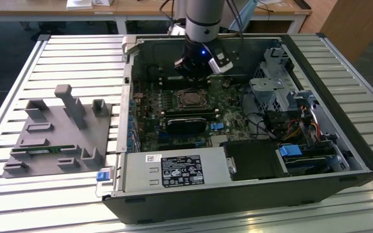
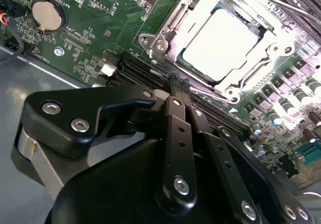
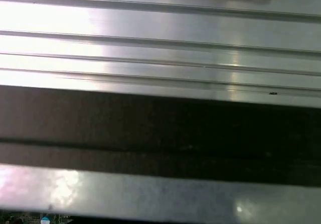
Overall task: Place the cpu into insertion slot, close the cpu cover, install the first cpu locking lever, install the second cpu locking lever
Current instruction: 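Install the first cpu locking lever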
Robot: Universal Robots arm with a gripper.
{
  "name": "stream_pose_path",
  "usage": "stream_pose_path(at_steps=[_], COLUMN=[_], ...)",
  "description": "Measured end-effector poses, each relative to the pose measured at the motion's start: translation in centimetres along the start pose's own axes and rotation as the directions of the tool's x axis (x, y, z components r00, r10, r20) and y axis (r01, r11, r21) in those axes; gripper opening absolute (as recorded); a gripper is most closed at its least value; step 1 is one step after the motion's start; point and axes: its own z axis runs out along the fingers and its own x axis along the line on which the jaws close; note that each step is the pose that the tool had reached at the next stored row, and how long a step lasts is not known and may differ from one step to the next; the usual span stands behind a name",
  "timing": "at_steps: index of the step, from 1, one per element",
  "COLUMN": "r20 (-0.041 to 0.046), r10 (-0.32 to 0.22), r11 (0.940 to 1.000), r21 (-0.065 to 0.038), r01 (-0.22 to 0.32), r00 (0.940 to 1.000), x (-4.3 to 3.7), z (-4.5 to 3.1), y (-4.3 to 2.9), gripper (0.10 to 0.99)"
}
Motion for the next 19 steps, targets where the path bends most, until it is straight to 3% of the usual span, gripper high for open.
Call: stream_pose_path(at_steps=[19], r20=[-0.0001], r10=[0.000], r11=[1.0000], r21=[0.001], r01=[0.000], r00=[1.0000], x=[-0.31], z=[0.80], y=[-0.06], gripper=[0.106])
